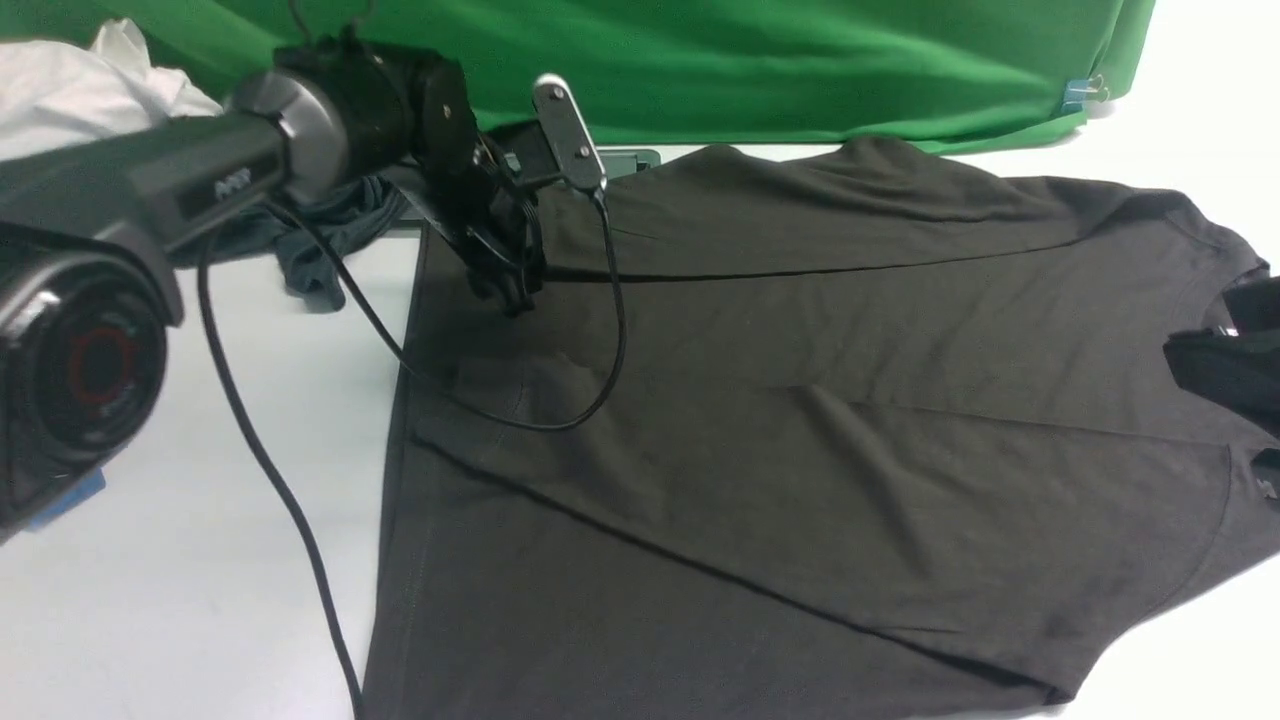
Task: Fold a long-sleeved shirt on a white desktop.
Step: 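Grab the top left corner of the dark shirt with the left gripper, then fold the left side of the dark shirt inward over its body with the left gripper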
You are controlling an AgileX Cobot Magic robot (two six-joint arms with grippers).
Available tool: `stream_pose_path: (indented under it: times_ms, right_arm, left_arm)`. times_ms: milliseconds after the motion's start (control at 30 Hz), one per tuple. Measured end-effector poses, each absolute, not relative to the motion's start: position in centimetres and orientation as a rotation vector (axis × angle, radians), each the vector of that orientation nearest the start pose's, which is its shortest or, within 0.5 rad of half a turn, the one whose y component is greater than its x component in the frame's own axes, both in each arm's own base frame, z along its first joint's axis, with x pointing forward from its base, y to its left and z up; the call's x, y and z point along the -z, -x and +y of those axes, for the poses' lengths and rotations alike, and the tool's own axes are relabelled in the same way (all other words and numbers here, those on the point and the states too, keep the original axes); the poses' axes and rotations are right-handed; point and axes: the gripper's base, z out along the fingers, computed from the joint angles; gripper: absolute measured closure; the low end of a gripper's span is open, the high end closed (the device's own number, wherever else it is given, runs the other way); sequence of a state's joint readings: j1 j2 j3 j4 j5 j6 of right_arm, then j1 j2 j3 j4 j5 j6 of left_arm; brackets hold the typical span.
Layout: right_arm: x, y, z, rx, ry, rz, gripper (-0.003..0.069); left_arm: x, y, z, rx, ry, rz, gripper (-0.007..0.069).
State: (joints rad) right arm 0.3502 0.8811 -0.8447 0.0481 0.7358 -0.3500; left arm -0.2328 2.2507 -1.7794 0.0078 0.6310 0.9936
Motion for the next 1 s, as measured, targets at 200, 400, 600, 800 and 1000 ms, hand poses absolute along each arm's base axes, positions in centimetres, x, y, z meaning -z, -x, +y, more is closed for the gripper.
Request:
stream_pose_path:
  times_ms: [200, 400, 600, 800, 1000]
  right_arm:
    - [-34.1, -15.8, 6.1, -0.058, 0.756, 2.142, 0.0363]
    - [-33.8, -15.6, 6.0, -0.074, 0.74, 2.186, 0.0363]
    - [-33.7, -15.5, 6.0, -0.086, 0.719, 2.21, 0.0363]
    - [-33.5, -16.6, 6.4, -0.091, 0.696, 2.191, 0.0364]
    - [-31.1, -21.6, 8.1, -0.019, 0.805, 2.111, 0.0364]
  left_arm:
    - [-15.2, -49.3, -11.6, -0.35, -1.54, 2.024, 0.0229]
    - [-14.9, -49.9, -11.7, -0.393, -1.533, 1.957, 0.0404]
    - [-14.9, -49.9, -11.7, -0.391, -1.54, 1.962, 0.0577]
    - [-16.2, -48.6, -11.7, -0.335, -1.584, 2.06, 0.0583]
    - [-19.9, -47.4, -11.7, -0.308, -1.531, 2.108, 0.0583]
